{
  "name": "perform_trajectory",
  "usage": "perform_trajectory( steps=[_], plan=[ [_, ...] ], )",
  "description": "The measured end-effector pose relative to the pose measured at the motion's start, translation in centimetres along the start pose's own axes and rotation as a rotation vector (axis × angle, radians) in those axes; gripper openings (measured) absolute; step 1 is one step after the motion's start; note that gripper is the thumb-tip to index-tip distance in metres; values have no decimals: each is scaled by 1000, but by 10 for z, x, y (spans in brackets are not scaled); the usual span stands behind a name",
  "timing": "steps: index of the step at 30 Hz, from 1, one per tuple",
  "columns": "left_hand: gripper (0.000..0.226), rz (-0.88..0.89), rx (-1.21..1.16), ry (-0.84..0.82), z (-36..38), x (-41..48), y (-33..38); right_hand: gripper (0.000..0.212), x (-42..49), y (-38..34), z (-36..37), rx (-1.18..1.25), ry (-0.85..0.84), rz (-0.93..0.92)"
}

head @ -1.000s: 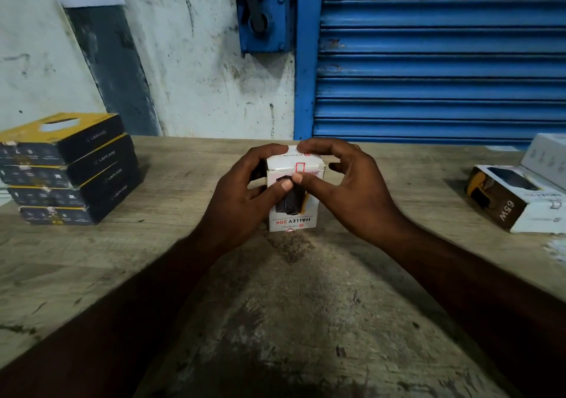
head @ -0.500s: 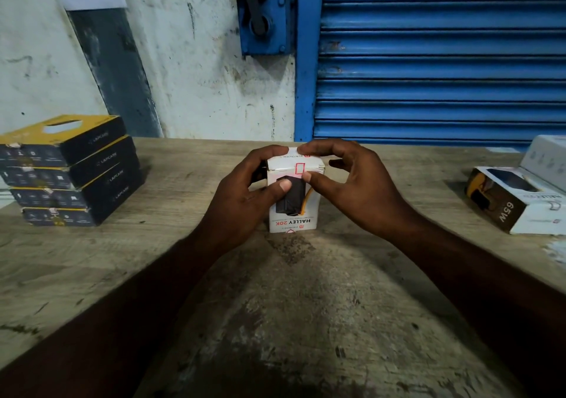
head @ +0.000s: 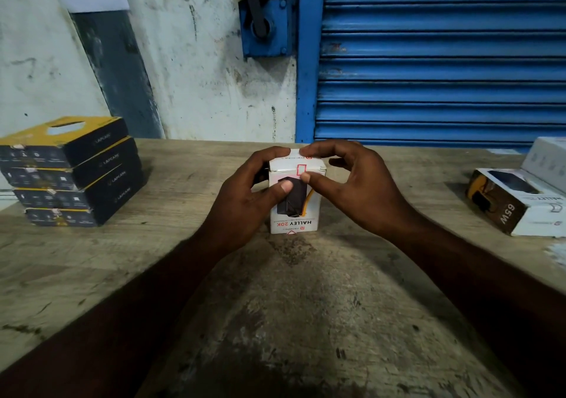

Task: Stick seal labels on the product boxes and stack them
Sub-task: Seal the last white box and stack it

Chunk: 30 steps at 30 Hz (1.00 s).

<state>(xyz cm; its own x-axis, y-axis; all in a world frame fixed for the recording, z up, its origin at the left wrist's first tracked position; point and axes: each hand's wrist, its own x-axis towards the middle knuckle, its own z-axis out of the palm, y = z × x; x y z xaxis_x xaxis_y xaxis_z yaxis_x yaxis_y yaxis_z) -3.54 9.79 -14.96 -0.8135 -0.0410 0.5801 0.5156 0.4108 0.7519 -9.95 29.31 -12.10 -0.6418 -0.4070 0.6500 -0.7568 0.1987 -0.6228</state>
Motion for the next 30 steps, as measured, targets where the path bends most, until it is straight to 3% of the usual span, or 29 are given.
perform_trajectory(
  steps=[7, 22, 30],
  plan=[
    [41, -10, -28, -3, 0, 0, -3, 31, 1, 3, -5, 54, -48, 38],
    [41, 5, -48, -11, 3, -1, 0, 28, -4, 0, 7, 69, 122, 51],
    [50, -65, -44, -58, -2, 0, 0, 19, 0, 5, -1, 214, 67, 114]
  ],
)
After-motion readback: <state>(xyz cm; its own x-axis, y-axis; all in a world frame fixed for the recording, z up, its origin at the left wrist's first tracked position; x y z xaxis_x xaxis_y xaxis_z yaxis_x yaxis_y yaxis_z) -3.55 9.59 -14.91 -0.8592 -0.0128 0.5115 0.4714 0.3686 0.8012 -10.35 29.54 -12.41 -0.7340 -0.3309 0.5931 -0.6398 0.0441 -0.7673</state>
